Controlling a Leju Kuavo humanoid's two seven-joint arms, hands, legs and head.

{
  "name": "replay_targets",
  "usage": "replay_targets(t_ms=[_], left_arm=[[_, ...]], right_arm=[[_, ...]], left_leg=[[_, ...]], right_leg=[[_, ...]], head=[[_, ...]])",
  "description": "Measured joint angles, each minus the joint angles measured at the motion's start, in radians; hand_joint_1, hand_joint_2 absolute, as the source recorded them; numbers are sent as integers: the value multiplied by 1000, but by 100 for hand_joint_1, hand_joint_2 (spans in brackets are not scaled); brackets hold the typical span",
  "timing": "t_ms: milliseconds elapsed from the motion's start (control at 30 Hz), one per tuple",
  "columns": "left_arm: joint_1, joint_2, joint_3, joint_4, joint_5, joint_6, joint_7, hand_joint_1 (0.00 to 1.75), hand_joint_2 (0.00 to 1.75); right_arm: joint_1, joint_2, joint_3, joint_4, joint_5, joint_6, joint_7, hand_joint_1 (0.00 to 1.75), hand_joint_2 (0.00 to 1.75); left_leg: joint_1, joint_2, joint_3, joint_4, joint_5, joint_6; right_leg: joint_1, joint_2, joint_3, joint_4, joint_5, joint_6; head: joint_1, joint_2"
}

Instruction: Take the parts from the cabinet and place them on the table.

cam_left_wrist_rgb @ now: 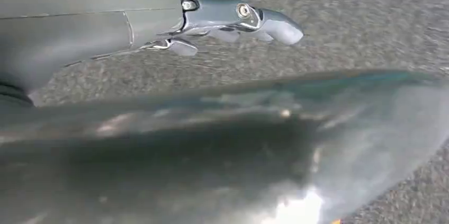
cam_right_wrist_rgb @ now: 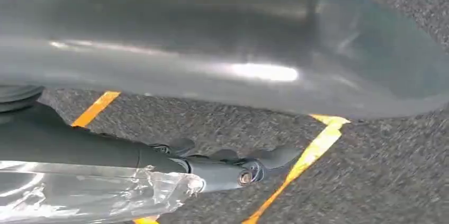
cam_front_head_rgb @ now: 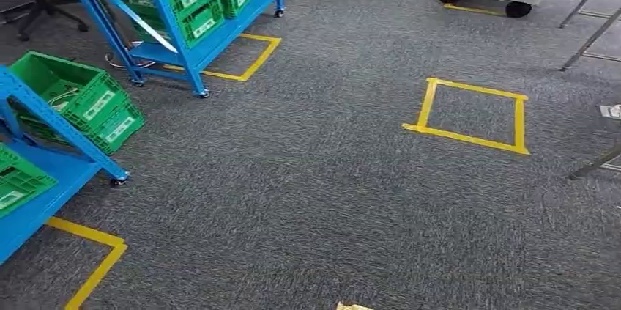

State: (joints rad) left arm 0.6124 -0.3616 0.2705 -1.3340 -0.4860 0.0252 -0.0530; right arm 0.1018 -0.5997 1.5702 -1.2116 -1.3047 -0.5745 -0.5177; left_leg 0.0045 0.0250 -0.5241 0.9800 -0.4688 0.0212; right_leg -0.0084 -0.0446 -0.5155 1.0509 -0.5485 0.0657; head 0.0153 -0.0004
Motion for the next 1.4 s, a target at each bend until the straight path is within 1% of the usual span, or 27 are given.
replay_targets(t_ms=[67, 133, 200, 233, 267, 300, 433, 467, 500, 533, 600, 633, 667, 733, 767, 800, 833, 967, 1033, 1100, 1133, 1167, 1200, 1267, 1300, 1333, 1400], left_arm=[[-2, -1, -2, 0, -1, 0, 0, 0, 0], [-1, 0, -1, 0, -2, 0, 0, 0, 0], [0, -1, -1, 0, -6, 0, 2, 0, 0], [0, -1, -1, 0, -7, 0, 3, 0, 0], [0, -1, -2, 0, -7, 0, 3, 0, 0], [-1, 0, -1, 0, -7, 0, 3, 0, 0], [7, 0, -1, 0, -7, 0, 5, 0, 0], [9, 0, -1, 0, -7, 1, 5, 0, 0], [11, 0, -2, 0, -7, 1, 6, 0, 0], [10, 0, -2, -1, -6, 1, 8, 0, 0], [9, 1, -2, -6, 5, 2, 18, 0, 0], [12, 1, -2, -8, 13, 3, 24, 0, 0], [17, 1, -2, -15, 14, -5, 41, 0, 0], [37, 2, -1, -40, 16, -37, 69, 0, 0], [47, 3, 3, -55, 21, -49, 74, 0, 0], [54, 3, 8, -70, 25, -58, 74, 0, 0], [52, 3, 12, -82, 28, -63, 74, 0, 0], [71, 3, 21, -102, 32, -66, 74, 0, 0], [73, 3, 25, -109, 34, -66, 74, 0, 0], [73, 3, 28, -117, 55, -66, 80, 0, 0], [74, 3, 31, -119, 66, -65, 86, 0, 0], [76, 3, 34, -124, 76, -65, 93, 0, 0], [80, 3, 39, -129, 83, -66, 95, 0, 0], [84, 3, 42, -135, 87, -66, 97, 0, 0], [85, 3, 42, -139, 89, -66, 97, 0, 0], [86, 4, 44, -143, 91, -67, 98, 0, 0], [94, 4, 44, -159, 96, -68, 103, 0, 0]], right_arm=[[4, 0, 0, 0, 0, -1, 1, 0, 0], [4, 0, 1, 0, 3, -1, 2, 0, 0], [4, 0, 1, 0, 7, -1, 4, 0, 0], [3, 0, 1, 0, 8, 0, 5, 0, 0], [4, 0, 1, 1, 10, 1, 6, 0, 0], [3, 1, 1, 1, 11, 2, 6, 0, 0], [1, 1, 1, 2, 14, 8, 12, 0, 0], [0, 1, 1, 2, 16, 12, 12, 0, 0], [-1, 1, 1, 2, 17, 15, 14, 0, 0], [-1, 1, 0, 3, 22, 20, 15, 0, 0], [1, 1, 0, 8, 35, 35, 21, 0, 0], [0, 1, 1, 14, 42, 42, 22, 0, 0], [-2, 3, 1, 21, 51, 53, 31, 0, 0], [-10, 6, 0, 34, 65, 68, 42, 0, 0], [-14, 9, 0, 41, 71, 73, 42, 0, 0], [-16, 13, 0, 49, 77, 77, 42, 0, 0], [-15, 15, 0, 55, 81, 81, 42, 0, 0], [-26, 18, 0, 73, 85, 89, 42, 0, 0], [-29, 20, 0, 80, 93, 98, 48, 0, 0], [-28, 23, 0, 99, 110, 121, 61, 0, 0], [-30, 27, 0, 113, 117, 135, 65, 0, 0], [-31, 33, 1, 130, 124, 149, 67, 0, 0], [-33, 38, 1, 148, 129, 162, 68, 0, 0], [-38, 44, 1, 173, 134, 169, 67, 0, 0], [-40, 46, 1, 182, 135, 175, 67, 0, 0], [-42, 50, 1, 189, 135, 179, 66, 0, 0], [-47, 55, 0, 208, 135, 190, 61, 0, 0]], left_leg=[[0, -24, -5, 0, 3, 4], [0, -47, -6, 1, 4, 5], [2, -76, -3, 1, 5, 2], [5, -89, -1, 2, 5, -1], [6, -102, 1, 2, 5, -7], [3, -112, -2, 5, 5, -14], [6, -159, -22, 2, 20, -43], [8, -148, -25, 9, 14, -45], [1, -93, -39, 36, -13, -48], [0, -61, -70, 101, -58, -50], [0, -40, -145, 267, -136, -51], [0, -38, -166, 316, -147, -49], [-1, -38, -160, 312, -132, -47], [-5, -32, -94, 199, -61, -36], [-10, -10, -45, 113, -26, -29], [-19, 49, 0, 39, -12, -20], [-21, 54, 9, 3, -14, -20], [-15, 9, 3, 1, -3, -7], [-9, -9, 1, 0, 1, 1], [-9, -32, -3, 0, 3, 3], [-9, -44, -3, 1, 3, 3], [-9, -56, -3, 1, 3, 3], [-8, -69, 0, 1, 3, 2], [-5, -97, 7, 2, 3, -3], [-5, -108, 5, 3, 2, -9], [-10, -120, 1, 11, 0, -17], [-5, -142, -12, 7, 9, -30]], right_leg=[[-2, 36, -72, 164, -81, 5], [-2, 41, -127, 269, -106, 8], [-6, 43, -96, 189, -36, 8], [-9, 53, -57, 103, 12, 9], [-15, 81, -14, 10, 55, 11], [-20, 132, 4, -31, 44, 15], [-15, 96, 9, -39, 44, -20], [-20, 80, 3, -45, 49, -30], [-17, 72, 8, -46, 52, -36], [-15, 59, 5, -46, 53, -42], [-8, 29, 1, -46, 53, -45], [-6, 14, -2, -46, 52, -46], [-3, 1, -3, -46, 52, -46], [1, -21, -3, -46, 47, -49], [1, -30, 2, -46, 45, -48], [4, -39, 12, -47, 43, -46], [13, -50, 4, -36, 34, -38], [12, -86, 29, -43, 31, -23], [6, 12, -8, 36, -26, -10], [3, 39, -87, 202, -97, -4], [2, 41, -117, 259, -111, -2], [2, 41, -128, 273, -102, -1], [-1, 41, -116, 237, -65, -1], [-10, 57, -42, 73, 30, 3], [-19, 103, -7, -6, 57, 7], [-20, 134, 5, -35, 42, 8], [-16, 113, 0, -34, 39, -9]], head=[[1, 0], [2, 0], [2, 0], [2, 0], [2, 0], [5, 0], [4, 0], [5, 0], [-3, 0], [-9, 0], [-9, 0], [-10, 0], [-9, 0], [-10, 0], [-9, 0], [-10, 0], [-13, 0], [-11, 0], [0, 0], [1, 0], [0, 0], [1, 0], [0, 0], [0, 0], [2, 0], [4, 0], [4, 0]])
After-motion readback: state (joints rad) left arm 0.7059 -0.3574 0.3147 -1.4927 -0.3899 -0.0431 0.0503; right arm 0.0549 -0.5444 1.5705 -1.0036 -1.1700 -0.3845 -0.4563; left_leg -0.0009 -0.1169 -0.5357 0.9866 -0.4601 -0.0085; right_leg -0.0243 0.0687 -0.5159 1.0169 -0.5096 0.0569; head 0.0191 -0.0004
